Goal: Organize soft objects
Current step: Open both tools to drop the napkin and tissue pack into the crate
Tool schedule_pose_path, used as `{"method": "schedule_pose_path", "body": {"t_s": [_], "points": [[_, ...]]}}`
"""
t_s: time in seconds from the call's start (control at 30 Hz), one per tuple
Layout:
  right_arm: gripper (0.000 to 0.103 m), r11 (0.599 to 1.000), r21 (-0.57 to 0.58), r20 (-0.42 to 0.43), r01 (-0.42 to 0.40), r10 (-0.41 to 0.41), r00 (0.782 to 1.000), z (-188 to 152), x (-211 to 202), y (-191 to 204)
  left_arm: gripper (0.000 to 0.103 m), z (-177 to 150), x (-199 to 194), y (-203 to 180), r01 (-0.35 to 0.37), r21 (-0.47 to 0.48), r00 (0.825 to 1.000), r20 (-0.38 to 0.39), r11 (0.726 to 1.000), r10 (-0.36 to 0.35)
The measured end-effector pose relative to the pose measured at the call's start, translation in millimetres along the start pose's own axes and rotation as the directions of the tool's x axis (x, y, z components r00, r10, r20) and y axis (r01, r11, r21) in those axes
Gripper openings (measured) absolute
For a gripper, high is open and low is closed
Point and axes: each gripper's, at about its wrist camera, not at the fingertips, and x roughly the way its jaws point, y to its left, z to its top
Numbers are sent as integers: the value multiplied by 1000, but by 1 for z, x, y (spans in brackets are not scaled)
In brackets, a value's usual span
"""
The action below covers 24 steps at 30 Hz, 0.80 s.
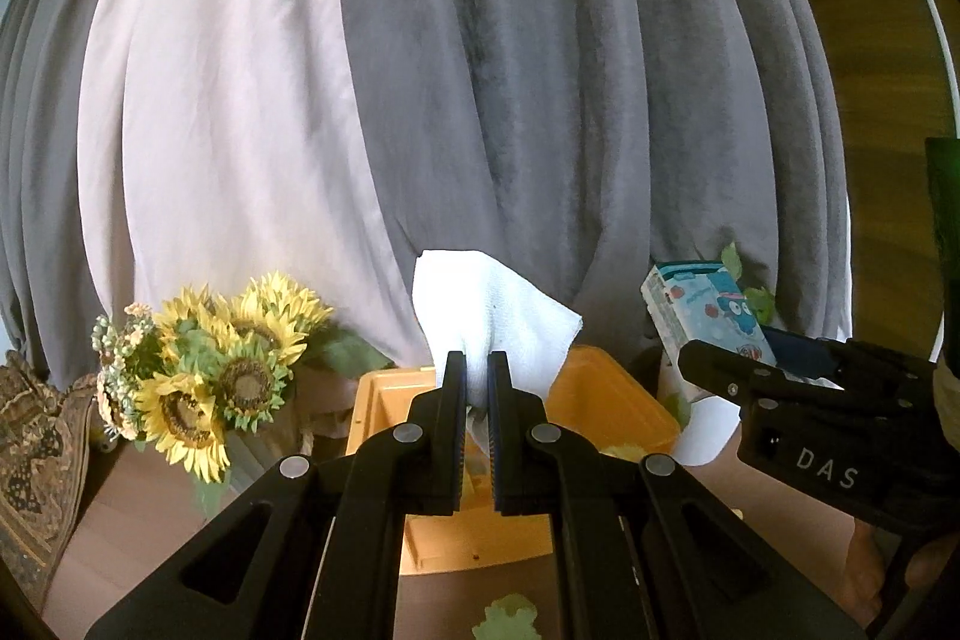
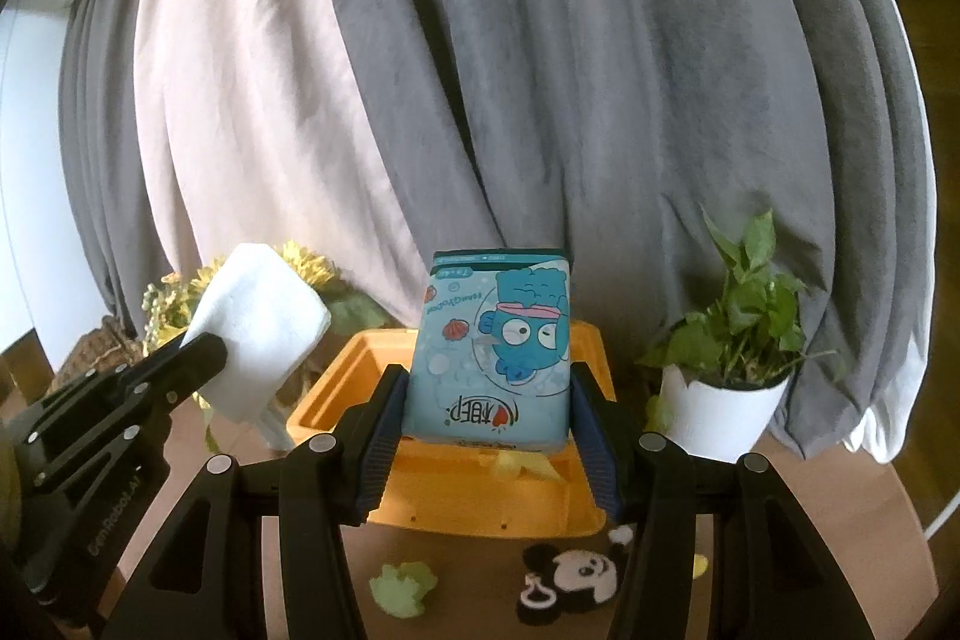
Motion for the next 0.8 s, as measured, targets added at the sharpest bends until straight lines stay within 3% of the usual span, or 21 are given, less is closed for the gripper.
{"method": "schedule_pose_path", "body": {"t_s": [0.8], "points": [[54, 1000, 8, -64, -8, 8, 998, 8, 74, -13, 8, -3, 78, 6, -19, 2, 997, -75, 1000, 19]]}}
